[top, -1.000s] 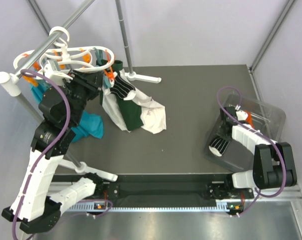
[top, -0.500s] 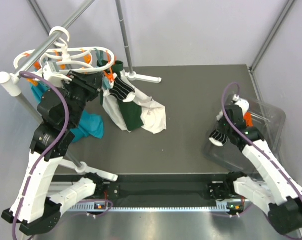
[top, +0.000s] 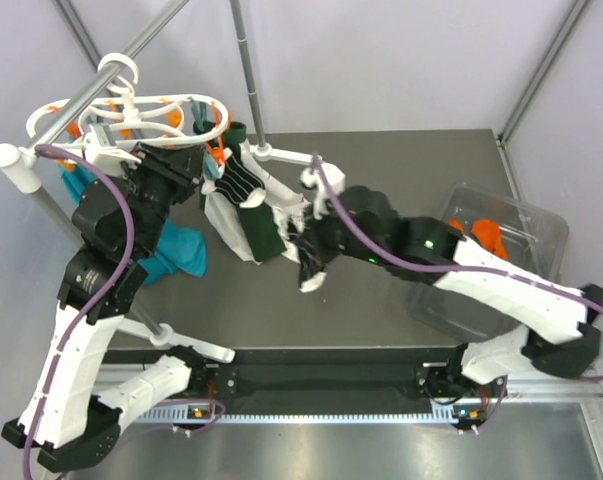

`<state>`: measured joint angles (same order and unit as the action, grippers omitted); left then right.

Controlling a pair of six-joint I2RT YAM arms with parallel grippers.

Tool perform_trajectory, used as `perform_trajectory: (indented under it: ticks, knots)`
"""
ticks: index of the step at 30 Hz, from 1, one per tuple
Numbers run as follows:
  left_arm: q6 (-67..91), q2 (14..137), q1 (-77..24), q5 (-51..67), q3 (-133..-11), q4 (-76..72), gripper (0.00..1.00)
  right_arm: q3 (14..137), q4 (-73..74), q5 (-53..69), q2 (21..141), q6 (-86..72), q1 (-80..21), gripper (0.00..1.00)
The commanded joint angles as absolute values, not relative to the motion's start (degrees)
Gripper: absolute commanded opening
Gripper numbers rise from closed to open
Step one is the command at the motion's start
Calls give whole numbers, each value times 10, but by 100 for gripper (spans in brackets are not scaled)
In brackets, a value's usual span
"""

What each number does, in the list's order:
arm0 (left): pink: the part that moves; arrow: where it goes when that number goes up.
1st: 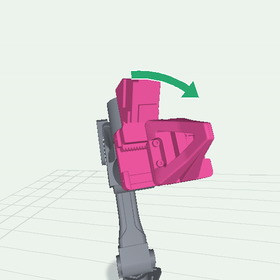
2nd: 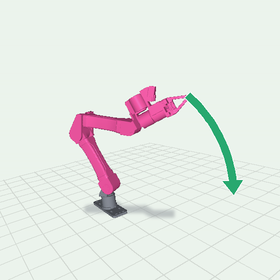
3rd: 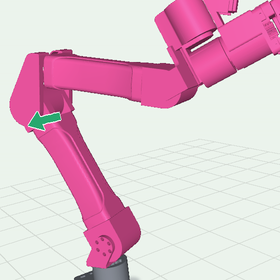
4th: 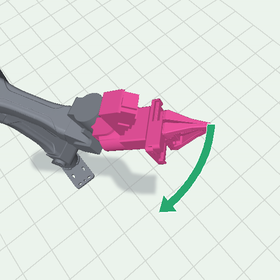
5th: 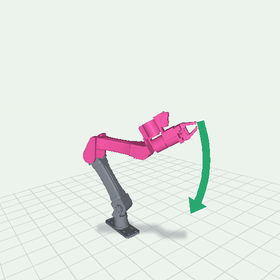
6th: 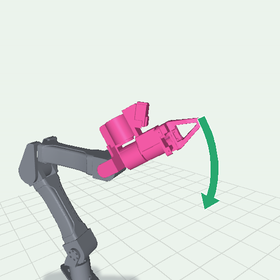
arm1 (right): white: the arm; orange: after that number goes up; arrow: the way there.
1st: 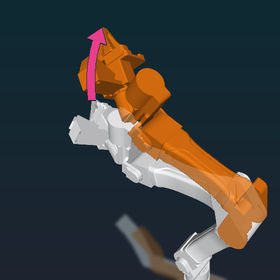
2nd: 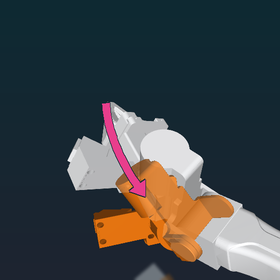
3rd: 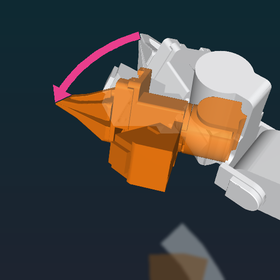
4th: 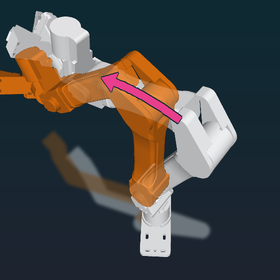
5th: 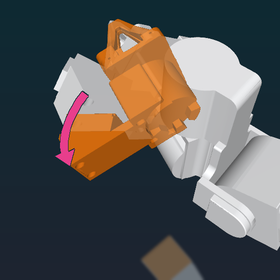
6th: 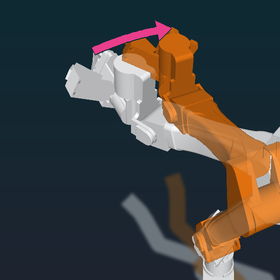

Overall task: Clip the socks to the hanger
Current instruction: Pick up the sock from the bin, then clamp the sock onto the hanger.

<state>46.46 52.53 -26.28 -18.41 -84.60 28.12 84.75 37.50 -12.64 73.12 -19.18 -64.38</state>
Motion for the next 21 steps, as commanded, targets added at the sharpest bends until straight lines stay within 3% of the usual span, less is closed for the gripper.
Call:
perform_trajectory:
  ticks: [1, 9, 21]
  knots:
    - [469, 514, -262, -180, -846, 287, 0, 978, 398, -127, 820, -177, -665, 0]
    - [470, 508, -262, -171, -827, 272, 0, 1231, 510, -148, 968, -227, -665, 0]
    - [456, 514, -262, -159, -816, 247, 0, 1252, 457, -80, 994, -255, -664, 0]
